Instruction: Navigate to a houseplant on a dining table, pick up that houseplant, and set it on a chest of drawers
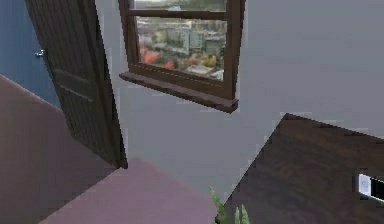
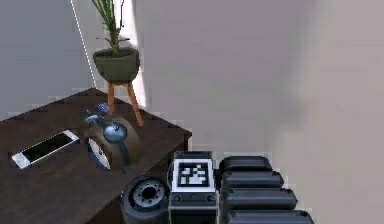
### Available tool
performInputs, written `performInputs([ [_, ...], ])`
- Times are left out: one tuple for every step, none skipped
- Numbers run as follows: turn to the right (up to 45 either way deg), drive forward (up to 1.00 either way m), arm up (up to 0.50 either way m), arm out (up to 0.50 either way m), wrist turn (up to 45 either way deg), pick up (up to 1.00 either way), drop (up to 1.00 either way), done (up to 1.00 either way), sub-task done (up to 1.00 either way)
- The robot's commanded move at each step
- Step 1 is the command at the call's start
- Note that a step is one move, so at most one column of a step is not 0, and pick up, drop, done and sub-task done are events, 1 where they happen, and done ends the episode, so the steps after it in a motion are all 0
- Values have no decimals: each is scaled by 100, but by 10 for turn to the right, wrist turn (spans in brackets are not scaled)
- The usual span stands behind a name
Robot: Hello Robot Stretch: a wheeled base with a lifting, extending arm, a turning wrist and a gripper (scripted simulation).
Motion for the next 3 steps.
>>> performInputs([
  [-450, 0, 0, 0, 0, 0, 0, 0, 0],
  [-420, 0, 0, 0, 0, 0, 0, 0, 0],
  [-450, 0, 0, 0, 0, 0, 0, 0, 0],
])
